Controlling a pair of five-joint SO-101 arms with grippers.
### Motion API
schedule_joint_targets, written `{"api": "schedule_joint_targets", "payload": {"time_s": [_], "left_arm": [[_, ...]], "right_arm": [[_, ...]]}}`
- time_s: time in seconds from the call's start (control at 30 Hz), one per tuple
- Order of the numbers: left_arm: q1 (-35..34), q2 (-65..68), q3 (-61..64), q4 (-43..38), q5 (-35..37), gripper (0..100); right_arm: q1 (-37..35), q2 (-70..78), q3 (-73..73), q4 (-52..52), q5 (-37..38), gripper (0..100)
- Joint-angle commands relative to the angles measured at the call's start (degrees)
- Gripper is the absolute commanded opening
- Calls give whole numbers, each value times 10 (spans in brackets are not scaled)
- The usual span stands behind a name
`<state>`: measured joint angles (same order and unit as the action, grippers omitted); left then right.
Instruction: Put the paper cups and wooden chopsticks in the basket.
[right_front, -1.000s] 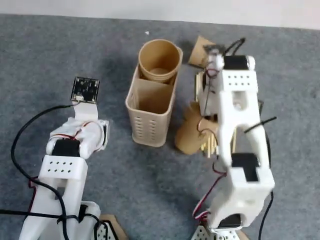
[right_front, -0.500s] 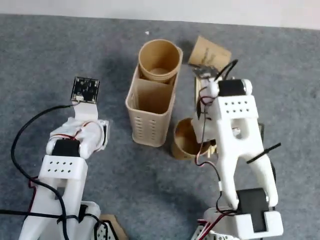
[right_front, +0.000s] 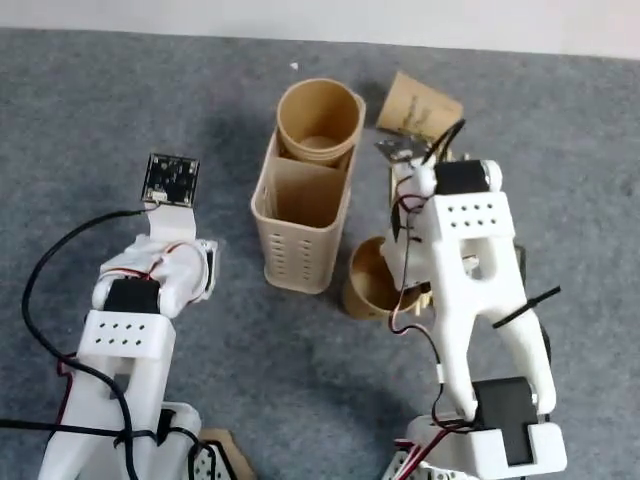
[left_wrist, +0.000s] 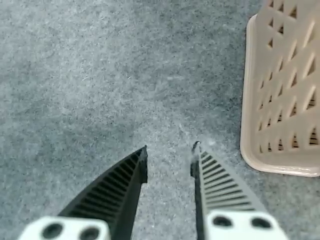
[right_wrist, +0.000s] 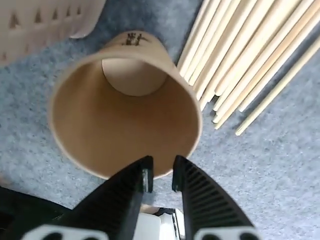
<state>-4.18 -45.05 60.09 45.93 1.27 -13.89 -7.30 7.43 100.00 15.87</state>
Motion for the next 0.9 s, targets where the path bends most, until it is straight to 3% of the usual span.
{"api": "schedule_joint_targets", "payload": {"time_s": [0.0, 0.4, 0.63, 0.87], "left_arm": [[7, -15, -3, -11, 6, 171], [7, -15, -3, -11, 6, 171], [7, -15, -3, -11, 6, 171], [7, -15, -3, -11, 6, 171]], "right_arm": [[-4, -22, -5, 8, 13, 91], [-3, -20, -7, 8, 142, 92], [27, -55, -36, -16, 128, 96], [39, -64, -36, -51, 128, 251]]}}
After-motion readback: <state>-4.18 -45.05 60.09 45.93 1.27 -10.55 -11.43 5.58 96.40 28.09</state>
